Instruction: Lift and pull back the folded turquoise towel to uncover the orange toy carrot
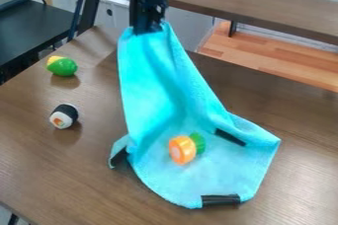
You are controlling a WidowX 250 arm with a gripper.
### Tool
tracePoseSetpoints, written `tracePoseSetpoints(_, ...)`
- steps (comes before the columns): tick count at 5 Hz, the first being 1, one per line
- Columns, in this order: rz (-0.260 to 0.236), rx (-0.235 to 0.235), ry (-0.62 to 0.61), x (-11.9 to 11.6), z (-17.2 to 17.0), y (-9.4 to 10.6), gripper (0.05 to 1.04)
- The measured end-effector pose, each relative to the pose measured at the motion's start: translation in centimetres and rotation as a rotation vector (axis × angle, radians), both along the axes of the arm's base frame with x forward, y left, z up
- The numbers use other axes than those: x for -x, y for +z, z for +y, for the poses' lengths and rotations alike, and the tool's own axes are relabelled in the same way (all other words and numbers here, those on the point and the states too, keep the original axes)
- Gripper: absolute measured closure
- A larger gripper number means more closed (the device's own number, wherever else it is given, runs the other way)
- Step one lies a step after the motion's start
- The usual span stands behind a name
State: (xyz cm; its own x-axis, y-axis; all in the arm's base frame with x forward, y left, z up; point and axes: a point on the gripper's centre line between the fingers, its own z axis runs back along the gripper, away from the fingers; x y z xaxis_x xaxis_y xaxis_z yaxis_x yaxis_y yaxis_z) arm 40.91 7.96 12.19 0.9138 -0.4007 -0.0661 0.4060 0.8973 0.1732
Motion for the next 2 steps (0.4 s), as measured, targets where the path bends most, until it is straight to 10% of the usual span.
tracePoseSetpoints(2,-0.029,-0.018,0.002,-1.77,1.36,0.5,1.034)
